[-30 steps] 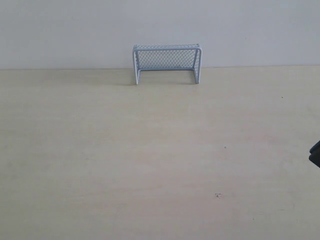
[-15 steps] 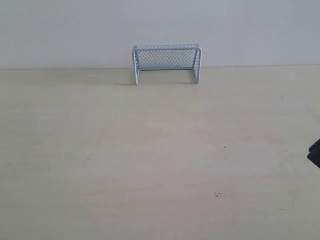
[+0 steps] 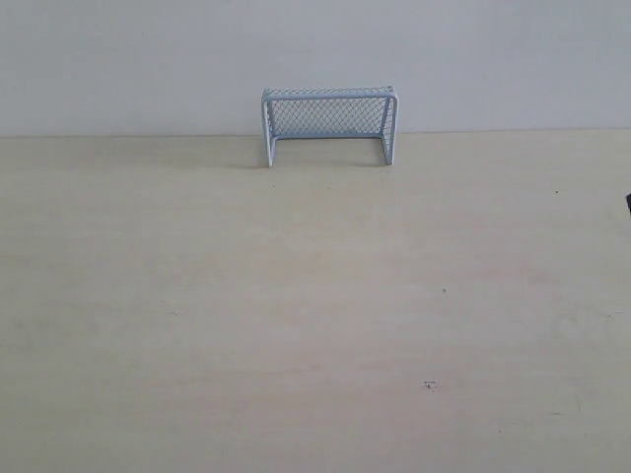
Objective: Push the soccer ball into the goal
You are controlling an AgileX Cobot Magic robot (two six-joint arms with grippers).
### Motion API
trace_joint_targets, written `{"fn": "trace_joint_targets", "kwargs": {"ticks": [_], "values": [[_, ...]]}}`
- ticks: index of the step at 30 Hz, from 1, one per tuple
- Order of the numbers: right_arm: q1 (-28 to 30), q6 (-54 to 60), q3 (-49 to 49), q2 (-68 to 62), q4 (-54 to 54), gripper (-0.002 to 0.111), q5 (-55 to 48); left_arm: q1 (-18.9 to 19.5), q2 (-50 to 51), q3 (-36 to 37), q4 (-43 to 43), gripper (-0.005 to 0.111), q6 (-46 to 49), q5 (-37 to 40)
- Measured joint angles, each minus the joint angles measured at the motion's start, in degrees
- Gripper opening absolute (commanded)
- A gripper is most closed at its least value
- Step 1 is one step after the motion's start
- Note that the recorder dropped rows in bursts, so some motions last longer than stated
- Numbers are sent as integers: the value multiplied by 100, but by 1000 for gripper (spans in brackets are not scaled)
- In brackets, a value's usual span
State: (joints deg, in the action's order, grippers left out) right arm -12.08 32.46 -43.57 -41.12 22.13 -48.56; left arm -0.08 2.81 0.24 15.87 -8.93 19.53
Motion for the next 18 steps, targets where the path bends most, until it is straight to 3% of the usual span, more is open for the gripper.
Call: {"fn": "trace_joint_targets", "kwargs": {"ticks": [6, 18], "values": [[0, -102, 838, 649, 139, 0, 1088, 0, 0, 0, 0, 6, 0, 0], [0, -109, 1260, 1165, 284, 0, 1754, 0, 0, 0, 0, 6, 0, 0]]}}
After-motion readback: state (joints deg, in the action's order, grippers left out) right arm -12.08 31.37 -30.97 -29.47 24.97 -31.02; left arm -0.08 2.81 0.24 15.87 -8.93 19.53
